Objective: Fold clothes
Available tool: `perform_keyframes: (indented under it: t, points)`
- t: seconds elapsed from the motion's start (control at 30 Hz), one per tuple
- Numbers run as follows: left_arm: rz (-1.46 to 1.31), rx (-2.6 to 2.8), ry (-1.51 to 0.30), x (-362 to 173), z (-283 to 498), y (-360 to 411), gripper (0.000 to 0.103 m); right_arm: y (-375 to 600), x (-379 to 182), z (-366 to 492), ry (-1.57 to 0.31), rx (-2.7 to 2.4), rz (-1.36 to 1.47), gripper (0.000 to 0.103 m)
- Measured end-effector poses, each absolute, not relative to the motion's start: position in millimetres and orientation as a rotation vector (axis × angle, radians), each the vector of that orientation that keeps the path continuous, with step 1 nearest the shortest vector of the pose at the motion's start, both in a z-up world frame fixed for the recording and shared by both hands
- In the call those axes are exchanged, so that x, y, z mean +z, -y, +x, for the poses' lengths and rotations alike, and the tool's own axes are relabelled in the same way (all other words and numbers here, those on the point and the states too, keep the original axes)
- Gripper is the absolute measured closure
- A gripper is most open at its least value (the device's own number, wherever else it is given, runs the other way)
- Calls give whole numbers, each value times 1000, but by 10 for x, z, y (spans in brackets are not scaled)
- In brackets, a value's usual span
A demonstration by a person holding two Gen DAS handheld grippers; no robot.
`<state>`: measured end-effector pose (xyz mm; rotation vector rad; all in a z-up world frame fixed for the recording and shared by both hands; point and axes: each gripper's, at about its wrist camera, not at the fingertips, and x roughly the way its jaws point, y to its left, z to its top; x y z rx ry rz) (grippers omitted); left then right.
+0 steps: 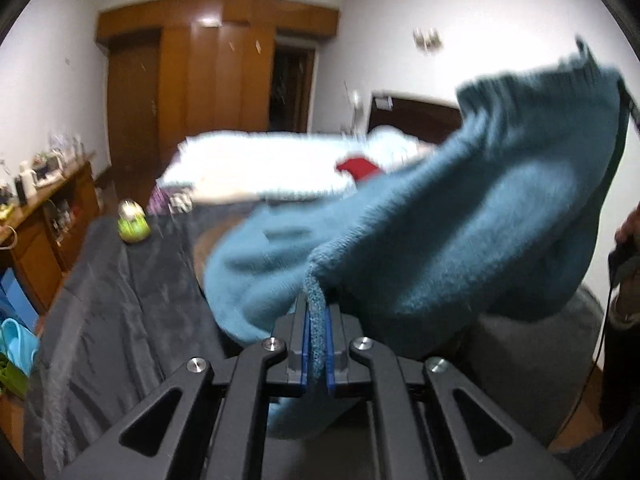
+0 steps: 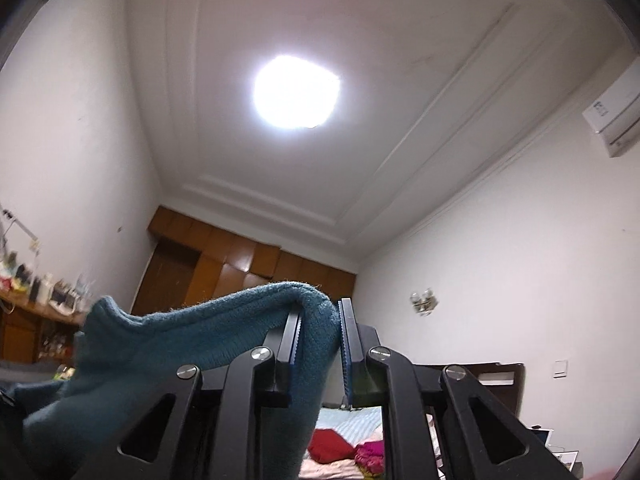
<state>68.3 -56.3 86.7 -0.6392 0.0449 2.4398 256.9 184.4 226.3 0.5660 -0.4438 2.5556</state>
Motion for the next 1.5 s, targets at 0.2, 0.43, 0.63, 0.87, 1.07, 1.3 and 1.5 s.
perform_keyframes:
  t: [0.2,0.43,0.63,0.87,1.07,1.3,1.5]
  points:
    - [-331,2552,131,1654,894,827,97,-1997,2670,2518,383,2532,616,87]
    - [-23,2533,258,2495,1146,1097,97,-2413,3231,2492,221,2514,677,87]
    - [11,2405,189,2652,1386,886,97,-2616,3525,2686,125,2423,794,87]
    - [-281,2206,67,1895,1419,227,96,-2606,3616,2881,111,2387,865,87]
    - [-568,1978,11,1127,1462,-456,96,-2450,3523,2924,214,2347,894,87]
    - [-496,1886,-19,1180,1534,-581,73,-2460,3617,3171,266,2323,955,87]
    - [-417,1773,5,1383,1400,-838,49,-2423,3697,3347,326,2350,965,87]
